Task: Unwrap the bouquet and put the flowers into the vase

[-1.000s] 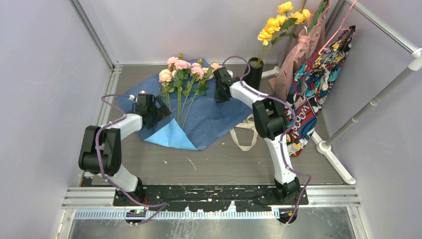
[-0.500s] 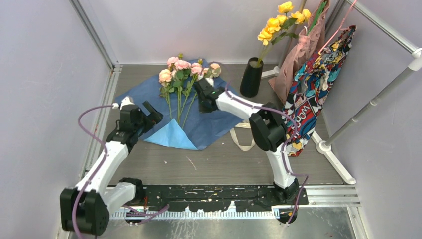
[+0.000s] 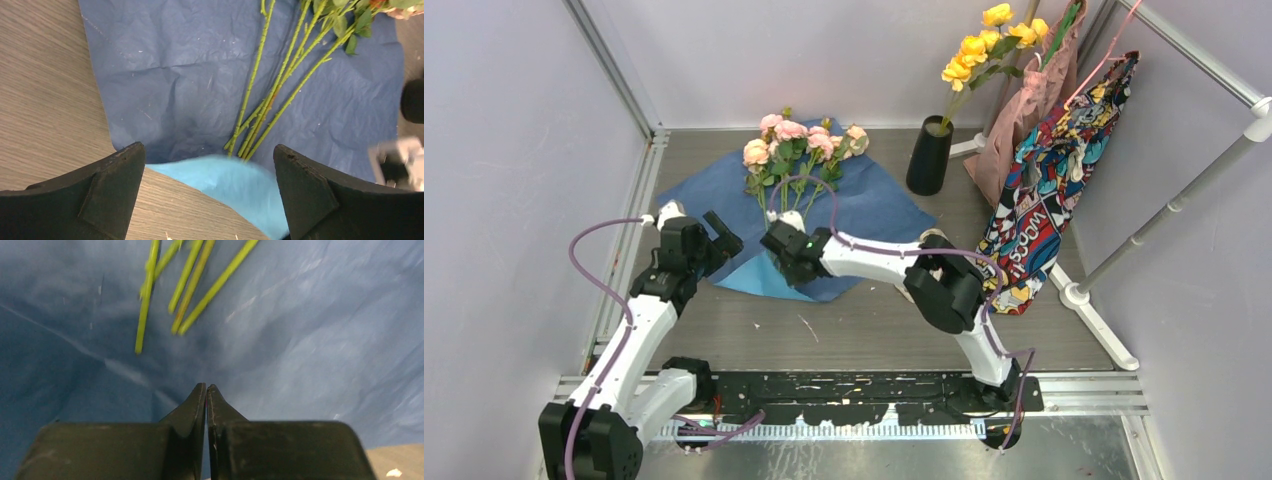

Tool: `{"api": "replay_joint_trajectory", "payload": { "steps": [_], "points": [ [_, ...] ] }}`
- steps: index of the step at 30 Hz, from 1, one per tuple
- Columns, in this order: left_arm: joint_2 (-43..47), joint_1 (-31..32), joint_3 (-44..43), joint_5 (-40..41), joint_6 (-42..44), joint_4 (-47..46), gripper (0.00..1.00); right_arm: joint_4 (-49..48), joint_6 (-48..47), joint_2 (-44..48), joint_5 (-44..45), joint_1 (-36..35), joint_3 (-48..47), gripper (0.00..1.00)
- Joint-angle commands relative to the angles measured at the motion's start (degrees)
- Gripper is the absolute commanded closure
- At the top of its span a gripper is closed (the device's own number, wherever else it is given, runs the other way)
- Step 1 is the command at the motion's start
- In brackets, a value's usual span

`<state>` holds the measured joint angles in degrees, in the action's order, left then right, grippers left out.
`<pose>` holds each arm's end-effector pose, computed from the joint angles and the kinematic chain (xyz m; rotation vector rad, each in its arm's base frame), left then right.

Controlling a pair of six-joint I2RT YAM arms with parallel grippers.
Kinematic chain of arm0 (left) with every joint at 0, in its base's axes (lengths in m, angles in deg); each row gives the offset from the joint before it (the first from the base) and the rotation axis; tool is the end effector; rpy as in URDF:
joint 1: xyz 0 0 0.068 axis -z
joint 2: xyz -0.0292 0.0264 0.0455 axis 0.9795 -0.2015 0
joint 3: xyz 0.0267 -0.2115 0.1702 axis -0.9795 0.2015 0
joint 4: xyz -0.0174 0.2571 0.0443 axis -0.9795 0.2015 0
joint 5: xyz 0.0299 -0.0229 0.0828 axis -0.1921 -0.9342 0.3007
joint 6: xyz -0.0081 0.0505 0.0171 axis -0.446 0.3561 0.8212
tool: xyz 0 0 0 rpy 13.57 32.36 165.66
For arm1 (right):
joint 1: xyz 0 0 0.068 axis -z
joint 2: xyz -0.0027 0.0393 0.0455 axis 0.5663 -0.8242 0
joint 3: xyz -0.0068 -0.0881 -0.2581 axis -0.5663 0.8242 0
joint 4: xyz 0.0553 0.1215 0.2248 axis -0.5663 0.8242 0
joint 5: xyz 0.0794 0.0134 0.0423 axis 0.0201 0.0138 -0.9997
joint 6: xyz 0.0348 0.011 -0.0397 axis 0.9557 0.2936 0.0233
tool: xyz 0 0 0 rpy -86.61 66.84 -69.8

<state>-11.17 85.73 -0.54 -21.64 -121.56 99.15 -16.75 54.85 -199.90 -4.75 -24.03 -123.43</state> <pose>0.1933 -0.0193 0.2512 -0.7650 2.0950 -0.3129 0.2481 0.3904 0.1861 -0.5283 2.5274 0.3144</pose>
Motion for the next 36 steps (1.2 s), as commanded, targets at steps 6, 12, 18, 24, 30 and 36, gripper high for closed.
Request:
{"api": "replay_joint_trajectory", "payload": {
  "steps": [6, 12, 18, 24, 30, 36],
  "points": [
    [-2.5, -0.4, -3.3, 1.3, 1.1, 0.9, 0.00, -2.4, 5.9, 11.2, 5.1, -10.7, 8.5, 0.91],
    [-2.0, -0.4, -5.8, 2.0, 1.1, 2.9, 0.00, -4.1, 9.5, 9.2, 5.6, -16.2, 10.6, 0.91],
    [-0.4, -0.4, -6.9, -2.3, 0.2, 3.9, 0.00, -6.7, 12.2, 3.8, 4.0, -17.1, 11.5, 0.93],
    [-1.9, -0.4, -3.5, -10.0, -0.9, 2.1, 0.00, -7.3, 12.0, 3.6, 3.9, -17.1, 11.1, 0.94],
    [-0.5, -0.3, 1.3, -14.7, -2.8, 0.2, 0.00, -6.5, 10.2, 7.3, 5.5, -17.2, 9.9, 0.94],
    [-0.9, -0.4, 1.0, -10.8, -1.5, 2.4, 0.00, -3.5, 5.8, 13.3, 9.1, -15.4, 6.7, 0.92]
  ]
}}
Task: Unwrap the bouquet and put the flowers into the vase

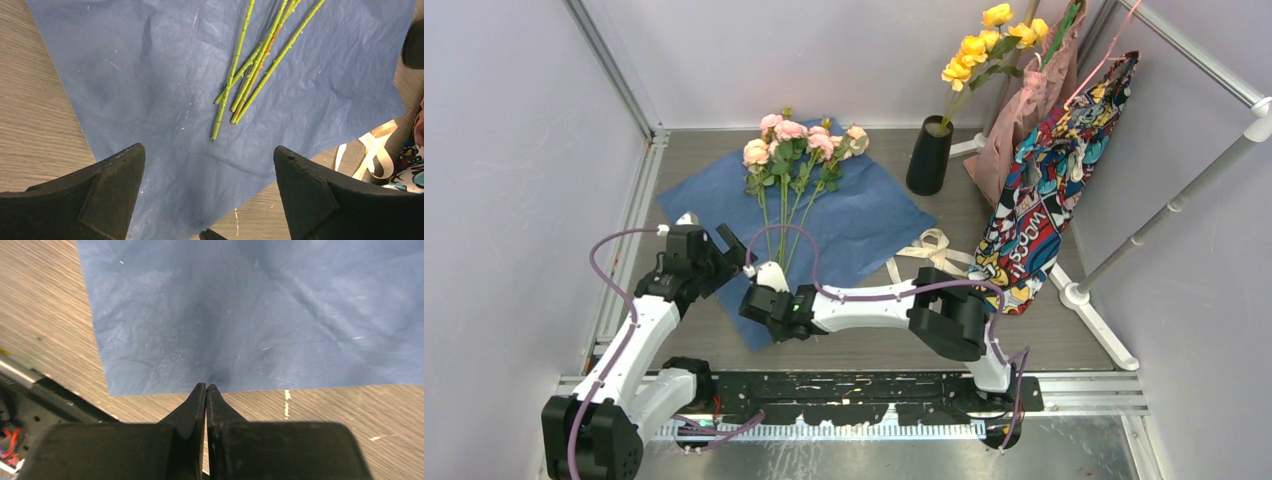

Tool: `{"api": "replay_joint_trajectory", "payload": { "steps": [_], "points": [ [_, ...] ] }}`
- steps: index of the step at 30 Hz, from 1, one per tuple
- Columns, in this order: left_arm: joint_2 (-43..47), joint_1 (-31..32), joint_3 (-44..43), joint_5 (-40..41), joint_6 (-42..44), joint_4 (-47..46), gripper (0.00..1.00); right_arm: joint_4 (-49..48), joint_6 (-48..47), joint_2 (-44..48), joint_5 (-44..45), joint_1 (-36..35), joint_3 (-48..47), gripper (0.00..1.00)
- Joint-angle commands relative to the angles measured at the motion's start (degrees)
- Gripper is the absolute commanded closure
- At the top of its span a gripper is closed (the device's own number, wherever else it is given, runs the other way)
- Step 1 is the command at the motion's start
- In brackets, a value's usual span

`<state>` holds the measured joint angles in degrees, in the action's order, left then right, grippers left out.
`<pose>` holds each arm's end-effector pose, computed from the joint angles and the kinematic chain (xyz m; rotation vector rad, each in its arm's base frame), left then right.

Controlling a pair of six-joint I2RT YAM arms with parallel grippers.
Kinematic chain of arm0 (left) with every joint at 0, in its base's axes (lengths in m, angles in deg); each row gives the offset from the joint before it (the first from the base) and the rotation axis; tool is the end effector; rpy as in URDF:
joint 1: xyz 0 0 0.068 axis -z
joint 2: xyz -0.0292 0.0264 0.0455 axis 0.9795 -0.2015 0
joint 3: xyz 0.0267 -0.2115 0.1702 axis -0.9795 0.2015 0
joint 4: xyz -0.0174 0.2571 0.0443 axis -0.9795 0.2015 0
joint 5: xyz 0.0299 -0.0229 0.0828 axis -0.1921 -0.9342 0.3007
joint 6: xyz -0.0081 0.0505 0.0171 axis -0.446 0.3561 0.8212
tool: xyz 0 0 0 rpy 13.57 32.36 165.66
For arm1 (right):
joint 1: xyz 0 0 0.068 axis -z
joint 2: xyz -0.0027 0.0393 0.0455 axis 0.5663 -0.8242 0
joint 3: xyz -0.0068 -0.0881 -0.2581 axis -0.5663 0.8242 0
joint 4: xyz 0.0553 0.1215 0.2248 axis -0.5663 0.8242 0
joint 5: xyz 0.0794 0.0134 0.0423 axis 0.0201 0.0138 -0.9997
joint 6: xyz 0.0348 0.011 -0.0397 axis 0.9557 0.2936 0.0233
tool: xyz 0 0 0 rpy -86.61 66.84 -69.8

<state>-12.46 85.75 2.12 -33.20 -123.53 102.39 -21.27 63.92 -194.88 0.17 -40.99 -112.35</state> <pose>0.1877 -0.0259 0.2268 -0.7529 2.2811 -0.4945 0.1186 0.4154 0.1711 -0.6765 2.4951 0.3774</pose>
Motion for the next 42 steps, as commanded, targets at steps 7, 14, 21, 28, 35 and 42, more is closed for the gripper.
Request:
{"api": "replay_joint_trajectory", "payload": {
  "steps": [7, 14, 21, 28, 35, 42],
  "points": [
    [-5.5, -0.4, -0.1, 0.7, -0.9, -3.7, 0.00, 1.8, -6.0, 13.2, 2.7, 13.1, -3.6, 0.72],
    [-5.4, -0.4, 1.3, 3.6, -1.0, -4.7, 0.00, 6.4, -10.2, 5.7, 1.6, 23.6, -15.7, 0.55],
    [-4.1, -0.4, -0.1, 5.0, 0.6, -2.8, 0.00, 13.6, -11.0, -9.6, -0.2, 28.2, -36.8, 0.52],
    [-3.7, -0.4, -0.4, 5.2, 2.4, -2.1, 0.00, 19.0, -11.1, -20.3, -0.9, 31.6, -50.1, 0.53],
    [-5.3, -0.3, -0.9, 5.5, 3.7, -2.4, 0.00, 17.0, -10.7, -22.8, -1.3, 32.0, -48.4, 0.53],
    [-5.6, -0.4, 0.1, 5.2, 3.8, -3.8, 0.00, 13.6, -10.6, -25.1, -1.5, 32.0, -47.2, 0.55]
  ]
}}
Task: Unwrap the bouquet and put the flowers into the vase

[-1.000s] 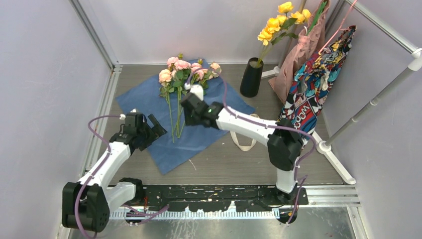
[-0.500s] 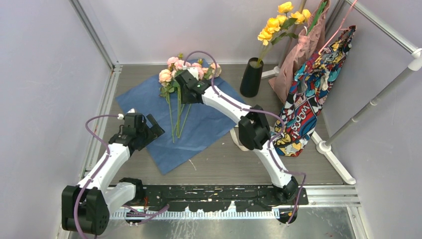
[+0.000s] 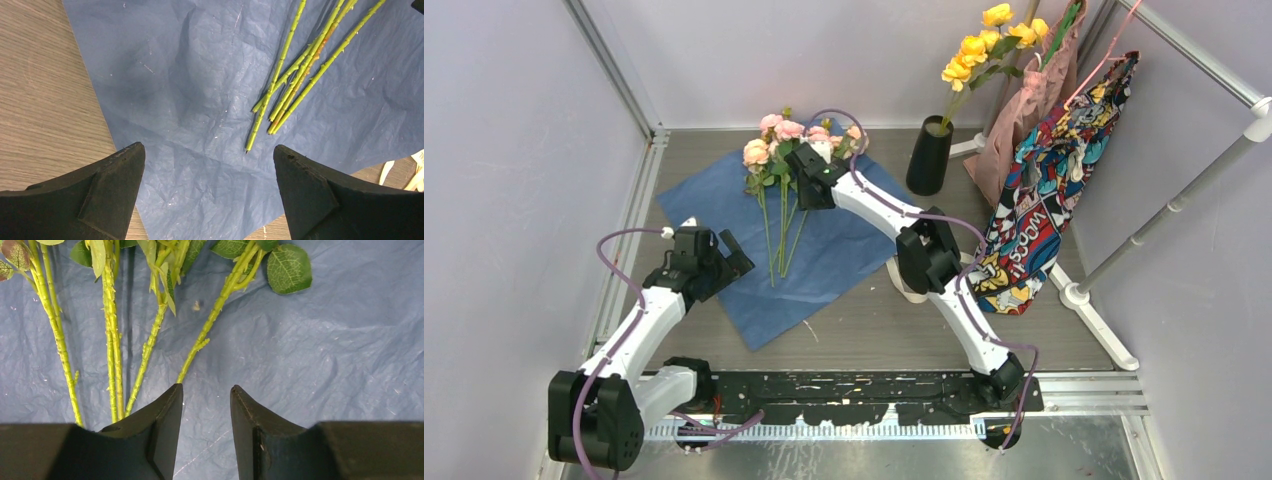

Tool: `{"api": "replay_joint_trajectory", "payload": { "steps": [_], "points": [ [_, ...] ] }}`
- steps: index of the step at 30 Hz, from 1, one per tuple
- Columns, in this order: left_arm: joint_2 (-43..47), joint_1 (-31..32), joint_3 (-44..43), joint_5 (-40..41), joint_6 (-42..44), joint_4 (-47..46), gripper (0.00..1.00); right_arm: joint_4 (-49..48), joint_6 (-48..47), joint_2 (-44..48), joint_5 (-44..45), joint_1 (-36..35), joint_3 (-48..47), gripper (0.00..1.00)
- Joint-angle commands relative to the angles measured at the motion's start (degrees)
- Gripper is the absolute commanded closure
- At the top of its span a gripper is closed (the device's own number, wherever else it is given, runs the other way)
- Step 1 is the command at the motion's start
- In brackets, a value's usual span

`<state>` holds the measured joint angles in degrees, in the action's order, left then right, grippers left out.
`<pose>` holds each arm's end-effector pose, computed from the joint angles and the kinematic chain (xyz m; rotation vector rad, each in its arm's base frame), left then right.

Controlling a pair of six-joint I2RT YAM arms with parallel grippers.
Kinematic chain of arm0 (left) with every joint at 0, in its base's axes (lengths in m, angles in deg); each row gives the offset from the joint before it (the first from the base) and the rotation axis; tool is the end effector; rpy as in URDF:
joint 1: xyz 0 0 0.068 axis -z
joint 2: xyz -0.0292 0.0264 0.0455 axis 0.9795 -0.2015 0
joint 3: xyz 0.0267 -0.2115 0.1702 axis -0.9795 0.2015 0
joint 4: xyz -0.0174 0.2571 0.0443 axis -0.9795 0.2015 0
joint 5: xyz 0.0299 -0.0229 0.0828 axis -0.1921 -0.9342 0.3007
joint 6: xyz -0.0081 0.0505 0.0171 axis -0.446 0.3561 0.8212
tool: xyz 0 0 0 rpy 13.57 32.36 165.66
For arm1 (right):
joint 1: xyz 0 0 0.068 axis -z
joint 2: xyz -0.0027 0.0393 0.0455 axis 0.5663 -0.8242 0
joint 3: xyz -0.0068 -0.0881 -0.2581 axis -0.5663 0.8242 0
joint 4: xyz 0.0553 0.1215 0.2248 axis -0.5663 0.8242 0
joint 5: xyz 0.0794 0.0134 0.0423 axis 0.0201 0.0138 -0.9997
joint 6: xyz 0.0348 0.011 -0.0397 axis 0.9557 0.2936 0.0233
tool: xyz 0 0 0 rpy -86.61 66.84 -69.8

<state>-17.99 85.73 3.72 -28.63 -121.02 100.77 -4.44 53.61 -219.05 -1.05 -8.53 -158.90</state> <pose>0.1968 -0.0241 0.2031 -0.7612 2.3530 -0.3418 0.4021 0.3616 0.2038 -0.1652 2.4683 0.1884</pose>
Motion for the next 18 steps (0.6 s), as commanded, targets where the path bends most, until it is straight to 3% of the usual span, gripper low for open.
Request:
{"api": "replay_joint_trajectory", "payload": {
  "steps": [1, 18],
  "points": [
    [-0.2, -0.3, -1.4, 0.6, 1.3, -2.5, 0.00, -3.5, -0.3, -1.2, -0.2, -0.4, -0.8, 0.55],
    [-0.9, -0.3, -0.5, 0.3, 1.6, -3.7, 0.00, -5.6, 0.5, -7.6, -3.0, -0.4, -3.1, 0.57]
  ]
}}
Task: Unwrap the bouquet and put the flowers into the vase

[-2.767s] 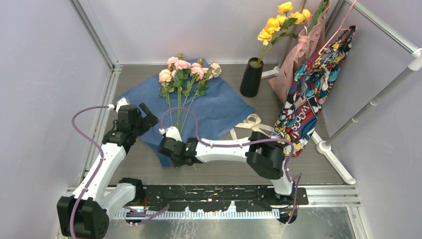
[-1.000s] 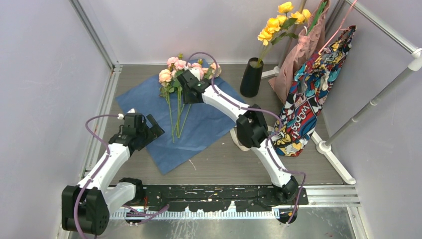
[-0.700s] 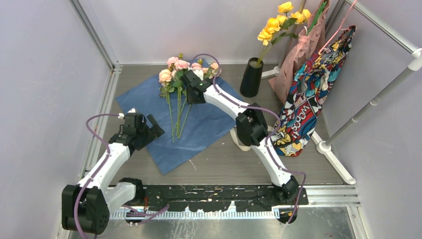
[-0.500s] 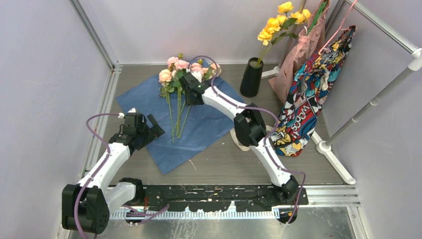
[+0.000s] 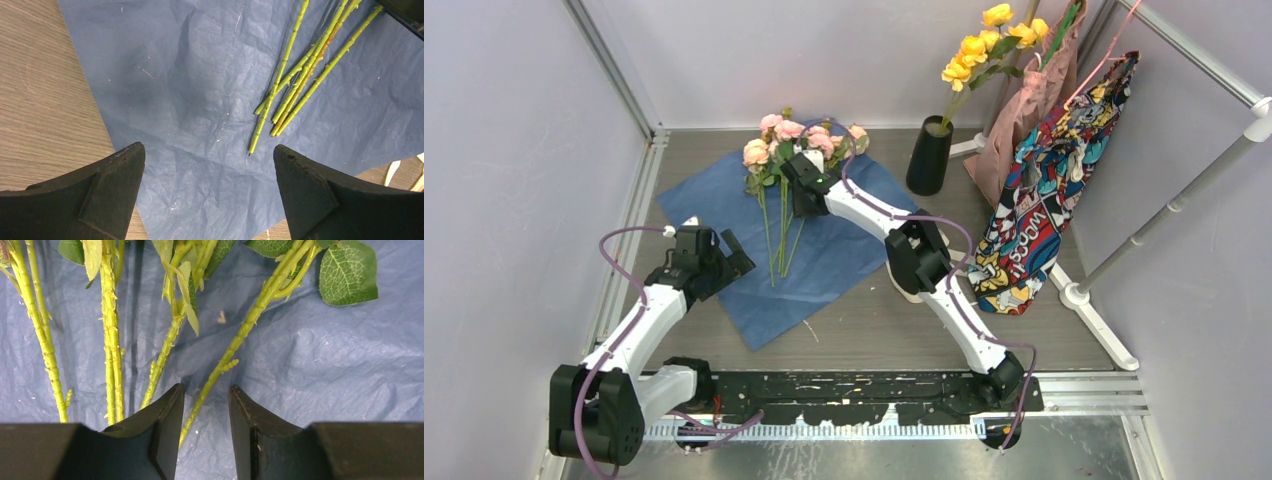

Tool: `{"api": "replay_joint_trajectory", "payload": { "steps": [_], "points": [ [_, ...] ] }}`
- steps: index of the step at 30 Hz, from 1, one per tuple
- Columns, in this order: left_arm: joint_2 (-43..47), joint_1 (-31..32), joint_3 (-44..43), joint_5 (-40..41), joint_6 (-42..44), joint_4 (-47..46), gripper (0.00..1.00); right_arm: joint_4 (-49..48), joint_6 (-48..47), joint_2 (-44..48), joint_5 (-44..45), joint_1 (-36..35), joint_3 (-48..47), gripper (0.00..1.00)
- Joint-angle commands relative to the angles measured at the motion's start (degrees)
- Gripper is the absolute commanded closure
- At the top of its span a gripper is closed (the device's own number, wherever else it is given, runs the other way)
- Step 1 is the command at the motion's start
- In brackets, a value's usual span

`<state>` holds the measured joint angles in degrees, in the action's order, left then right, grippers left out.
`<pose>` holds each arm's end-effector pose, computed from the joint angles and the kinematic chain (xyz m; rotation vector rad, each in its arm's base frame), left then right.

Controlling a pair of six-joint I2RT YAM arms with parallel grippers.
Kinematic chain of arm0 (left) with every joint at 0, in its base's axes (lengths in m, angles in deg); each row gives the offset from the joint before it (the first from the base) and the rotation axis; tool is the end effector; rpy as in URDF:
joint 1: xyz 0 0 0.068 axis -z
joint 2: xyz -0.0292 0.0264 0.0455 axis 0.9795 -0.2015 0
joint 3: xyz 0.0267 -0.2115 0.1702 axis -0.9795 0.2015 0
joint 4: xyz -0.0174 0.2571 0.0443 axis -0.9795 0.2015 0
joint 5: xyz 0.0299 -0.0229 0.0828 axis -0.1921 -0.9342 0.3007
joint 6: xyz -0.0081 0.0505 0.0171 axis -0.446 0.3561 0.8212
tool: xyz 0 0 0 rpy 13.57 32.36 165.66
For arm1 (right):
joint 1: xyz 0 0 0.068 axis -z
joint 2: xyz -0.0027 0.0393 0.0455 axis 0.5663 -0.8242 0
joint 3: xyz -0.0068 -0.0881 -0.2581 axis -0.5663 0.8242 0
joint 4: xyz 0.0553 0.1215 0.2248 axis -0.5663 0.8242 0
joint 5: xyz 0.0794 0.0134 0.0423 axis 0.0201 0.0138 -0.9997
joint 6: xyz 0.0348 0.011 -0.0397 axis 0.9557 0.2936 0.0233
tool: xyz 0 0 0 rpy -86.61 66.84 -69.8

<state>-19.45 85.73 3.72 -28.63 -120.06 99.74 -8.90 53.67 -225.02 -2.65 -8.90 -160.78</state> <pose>0.2005 -0.0246 0.1997 -0.7431 2.3650 -0.3312 0.4115 0.3767 0.1637 -0.1826 2.4753 0.2259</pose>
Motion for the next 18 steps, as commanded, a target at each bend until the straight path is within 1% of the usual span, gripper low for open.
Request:
{"api": "replay_joint_trajectory", "payload": {
  "steps": [1, 4, 5, 6, 7, 13, 18],
  "points": [
    [0.6, -0.3, -0.4, 0.1, 0.7, -2.8, 0.00, -1.2, 0.5, -1.7, -1.6, -0.1, -1.2, 0.60],
    [0.4, -0.4, -0.4, -0.1, 0.7, -2.8, 0.00, -1.2, 0.5, -2.1, -2.1, -0.1, -1.2, 0.77],
    [0.5, -0.4, -0.4, -0.1, 0.7, -2.8, 0.00, -1.2, 0.5, -2.1, -2.3, 0.0, -1.1, 0.86],
    [0.5, -0.3, -0.3, -0.2, 0.7, -2.8, 0.00, -1.4, 0.5, -2.1, -2.2, -0.1, -0.6, 0.96],
    [0.5, -0.3, -0.2, -0.2, 0.7, -3.0, 0.00, -1.5, 0.5, -1.9, -2.3, -0.1, 0.0, 0.99],
    [0.1, -0.3, -0.1, -0.9, 0.6, -3.5, 0.00, -4.3, 1.3, 1.1, -1.8, -0.1, 5.2, 0.99],
    [0.1, -0.4, 0.1, -1.7, 0.6, -4.2, 0.00, -8.2, 2.3, 7.9, 0.6, -0.4, 11.6, 0.99]
  ]
}}
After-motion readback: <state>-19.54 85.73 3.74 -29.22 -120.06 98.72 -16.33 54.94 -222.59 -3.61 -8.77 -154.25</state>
